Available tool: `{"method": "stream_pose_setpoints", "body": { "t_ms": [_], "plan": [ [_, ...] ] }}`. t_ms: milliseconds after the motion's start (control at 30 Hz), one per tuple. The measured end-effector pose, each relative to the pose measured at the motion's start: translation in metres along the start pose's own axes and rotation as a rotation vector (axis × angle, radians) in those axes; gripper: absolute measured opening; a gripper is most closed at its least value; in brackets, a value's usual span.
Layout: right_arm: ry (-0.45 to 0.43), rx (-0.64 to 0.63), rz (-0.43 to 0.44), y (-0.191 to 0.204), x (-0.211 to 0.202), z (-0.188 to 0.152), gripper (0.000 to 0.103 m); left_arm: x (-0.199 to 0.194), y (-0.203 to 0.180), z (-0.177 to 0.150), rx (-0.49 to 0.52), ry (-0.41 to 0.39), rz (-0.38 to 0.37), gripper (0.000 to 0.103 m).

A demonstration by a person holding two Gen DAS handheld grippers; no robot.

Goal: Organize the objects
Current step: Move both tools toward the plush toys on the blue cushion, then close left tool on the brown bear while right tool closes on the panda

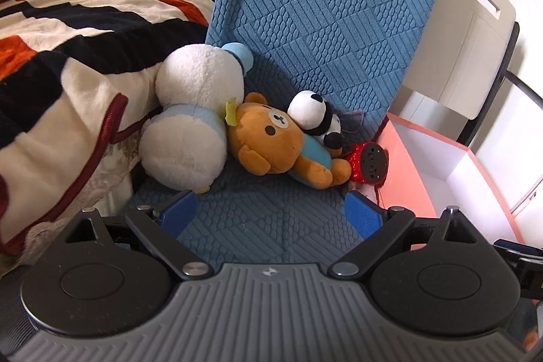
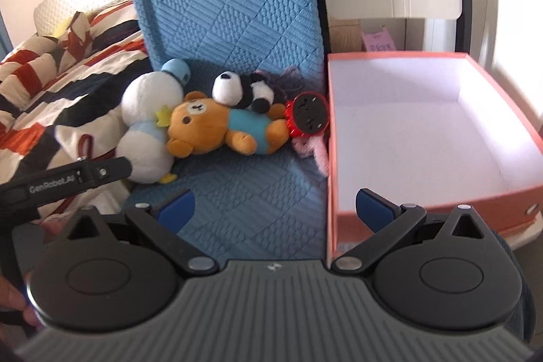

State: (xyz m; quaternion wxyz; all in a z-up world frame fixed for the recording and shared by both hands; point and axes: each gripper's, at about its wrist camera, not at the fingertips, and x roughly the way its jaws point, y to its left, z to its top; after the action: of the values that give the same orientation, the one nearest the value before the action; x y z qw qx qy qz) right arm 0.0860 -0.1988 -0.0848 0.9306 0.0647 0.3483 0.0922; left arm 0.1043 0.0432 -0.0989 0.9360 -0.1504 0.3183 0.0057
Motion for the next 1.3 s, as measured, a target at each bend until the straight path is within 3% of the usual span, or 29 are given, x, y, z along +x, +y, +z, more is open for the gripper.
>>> {"method": "stream_pose_setpoints", "body": {
  "t_ms": [133,333,833,967,1033,1167,1300],
  "plan": [
    [-0.032,0.013,0.000,-0.006,0.011,0.003,0.103,0.017,0.001,0.000,0.011,-0.007,-0.005,0.096],
    [-0.201,0.019,0.042,-0.007,0.020,0.006,0.103,0.045,-0.001,-0.003,0.040,-0.043,-0.020,0.096],
    [-0.265,-0.097,0.100,0.015,0.072,0.040,0.099,0.128,-0.004,0.001,0.062,-0.002,-0.013,0.096],
    [-0.291,-0.107,0.141,0.017,0.089,0.050,0.090,0.142,0.000,0.004,0.023,0.003,-0.063,0.096],
    [-0.301,-0.103,0.151,0.016,0.096,0.054,0.072,0.150,0.005,0.007,-0.025,0.020,-0.111,0.096],
    [-0.313,-0.085,0.163,0.015,0.110,0.060,0.071,0.168,0.013,0.014,-0.131,0.062,-0.185,0.096],
    [-0.313,-0.130,0.178,0.020,0.127,0.070,0.072,0.177,0.014,0.018,-0.159,0.045,-0.214,0.095]
  ]
}}
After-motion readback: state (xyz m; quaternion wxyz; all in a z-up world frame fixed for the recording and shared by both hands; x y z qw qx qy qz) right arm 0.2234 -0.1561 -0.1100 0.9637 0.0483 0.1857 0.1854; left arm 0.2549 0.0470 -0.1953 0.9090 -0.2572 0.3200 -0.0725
